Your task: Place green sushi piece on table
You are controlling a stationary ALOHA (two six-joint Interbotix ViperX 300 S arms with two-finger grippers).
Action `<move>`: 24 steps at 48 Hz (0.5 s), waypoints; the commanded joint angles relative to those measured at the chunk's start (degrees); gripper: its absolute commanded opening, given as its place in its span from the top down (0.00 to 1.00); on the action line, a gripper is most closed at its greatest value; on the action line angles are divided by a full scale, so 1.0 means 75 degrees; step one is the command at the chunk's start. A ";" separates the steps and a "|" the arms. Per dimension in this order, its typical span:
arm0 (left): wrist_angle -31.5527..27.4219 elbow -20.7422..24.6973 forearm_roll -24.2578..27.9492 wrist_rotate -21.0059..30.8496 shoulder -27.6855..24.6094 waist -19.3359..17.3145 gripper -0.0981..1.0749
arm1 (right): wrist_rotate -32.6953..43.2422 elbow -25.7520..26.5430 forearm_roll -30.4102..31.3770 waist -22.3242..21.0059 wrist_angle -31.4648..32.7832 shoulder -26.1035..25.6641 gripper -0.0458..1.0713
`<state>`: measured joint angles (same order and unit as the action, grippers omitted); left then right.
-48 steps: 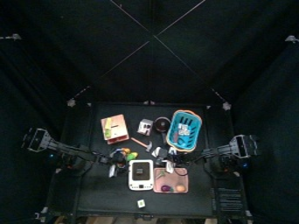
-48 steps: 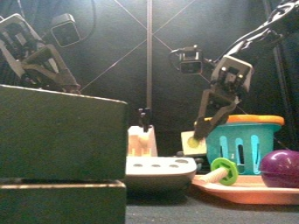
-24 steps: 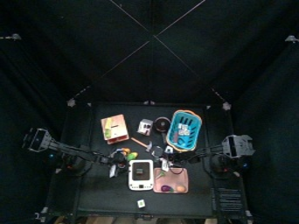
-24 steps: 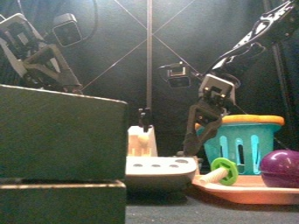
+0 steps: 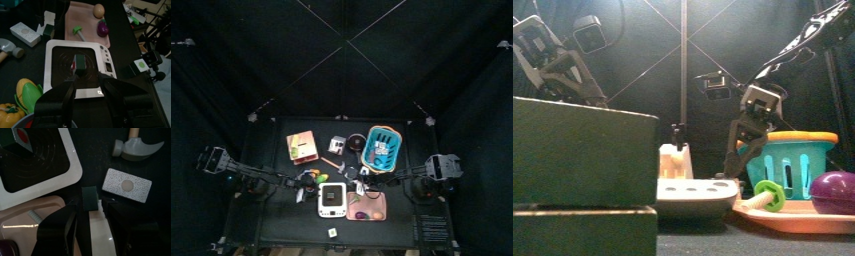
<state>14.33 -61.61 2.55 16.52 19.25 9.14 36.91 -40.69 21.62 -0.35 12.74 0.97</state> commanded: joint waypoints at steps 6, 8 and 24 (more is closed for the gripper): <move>0.0023 0.0164 -0.0012 -0.0012 0.0000 0.0000 0.26 | 0.0000 0.0164 0.0023 -0.0023 0.0012 -0.0281 0.27; 0.0035 0.0152 -0.0012 -0.0012 0.0000 0.0000 0.26 | 0.0000 0.0176 0.0047 -0.0023 0.0023 -0.0293 0.27; 0.0082 0.0211 0.0023 -0.0035 -0.0035 0.0047 0.25 | 0.0000 0.0434 0.0563 0.0000 0.0023 -0.0293 0.27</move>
<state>14.33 -61.61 2.46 16.44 19.16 9.23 36.91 -38.85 25.05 -0.26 13.10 0.97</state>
